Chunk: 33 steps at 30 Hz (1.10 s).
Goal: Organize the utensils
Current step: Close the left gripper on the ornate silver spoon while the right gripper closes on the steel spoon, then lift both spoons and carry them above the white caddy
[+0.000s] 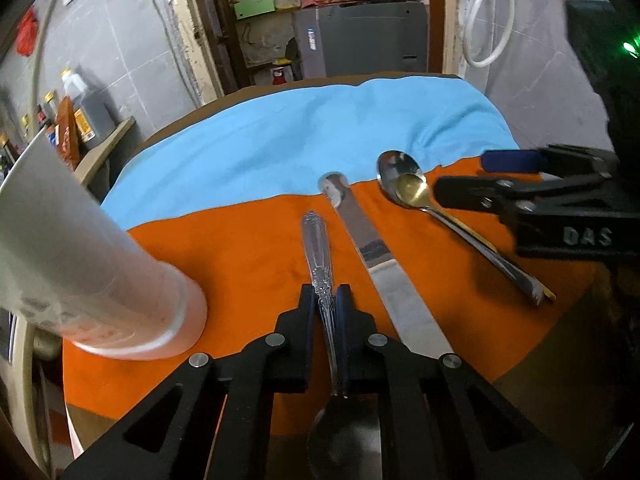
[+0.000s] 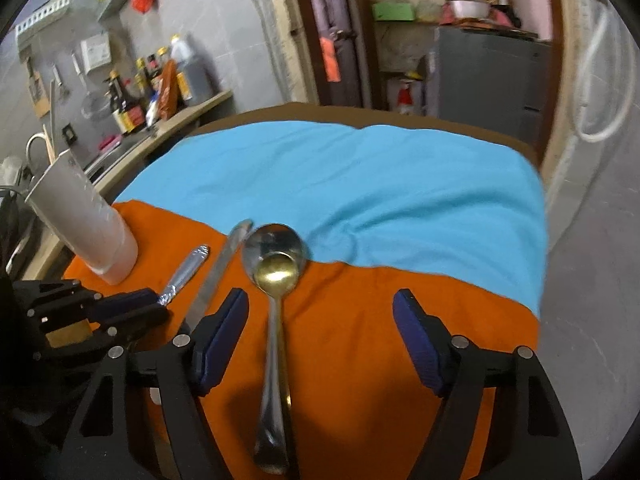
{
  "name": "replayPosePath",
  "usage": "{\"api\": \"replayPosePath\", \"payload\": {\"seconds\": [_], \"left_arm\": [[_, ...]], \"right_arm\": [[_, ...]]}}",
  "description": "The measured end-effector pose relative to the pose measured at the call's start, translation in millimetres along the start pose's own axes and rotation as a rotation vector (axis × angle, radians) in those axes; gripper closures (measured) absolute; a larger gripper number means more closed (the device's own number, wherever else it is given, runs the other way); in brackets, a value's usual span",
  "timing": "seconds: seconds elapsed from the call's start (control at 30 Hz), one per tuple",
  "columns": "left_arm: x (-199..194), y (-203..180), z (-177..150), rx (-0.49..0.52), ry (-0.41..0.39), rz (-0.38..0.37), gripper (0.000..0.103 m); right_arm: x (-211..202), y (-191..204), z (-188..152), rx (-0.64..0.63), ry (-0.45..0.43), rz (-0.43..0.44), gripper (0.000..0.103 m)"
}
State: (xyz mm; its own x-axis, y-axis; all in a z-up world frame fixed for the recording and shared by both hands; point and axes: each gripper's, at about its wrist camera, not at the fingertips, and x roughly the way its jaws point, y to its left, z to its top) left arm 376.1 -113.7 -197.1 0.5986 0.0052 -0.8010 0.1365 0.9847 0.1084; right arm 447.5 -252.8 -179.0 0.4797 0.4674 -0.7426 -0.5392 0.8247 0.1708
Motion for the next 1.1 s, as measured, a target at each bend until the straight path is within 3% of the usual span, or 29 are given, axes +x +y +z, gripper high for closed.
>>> {"api": "replayPosePath", "payload": {"seconds": [0.17,0.27,0.43,0.83,0.9,0.97,1.1], "left_arm": [[-6.3,11.8,-8.9,-0.051,0.037,0.005,0.095],[-9.9,16.6,-13.3,-0.068,0.048,0.001,0.095],[-10.7,17.3,-12.7,-0.082,0.067,-0.003,0.094],[-6.3,24.9,-1.8,-0.151,0.142,-0.025,0.094],[-7.4,24.9,-1.3,-0.144,0.143,-0.035,0.097],[-8.0,26.6,-2.0,-0.148,0.139,-0.041,0.097],[-21.0,43.5,-11.8,-0.252,0.069,-0.125,0.098]], "right_arm": [[18.8,6.3,14.1,-0.034,0.033,0.045,0.030],[30.2,10.4,17.9,-0.052,0.064,0.062,0.036],[39.2,16.7,23.0,-0.080,0.074,0.057,0.039],[50.8,30.7,26.1,-0.155,0.110,-0.033,0.048],[49.3,31.8,25.7,-0.161,0.112,-0.062,0.061],[47.8,27.2,26.2,-0.127,0.112,-0.043,0.062],[33.8,21.0,21.2,-0.064,0.060,0.015,0.062]]}}
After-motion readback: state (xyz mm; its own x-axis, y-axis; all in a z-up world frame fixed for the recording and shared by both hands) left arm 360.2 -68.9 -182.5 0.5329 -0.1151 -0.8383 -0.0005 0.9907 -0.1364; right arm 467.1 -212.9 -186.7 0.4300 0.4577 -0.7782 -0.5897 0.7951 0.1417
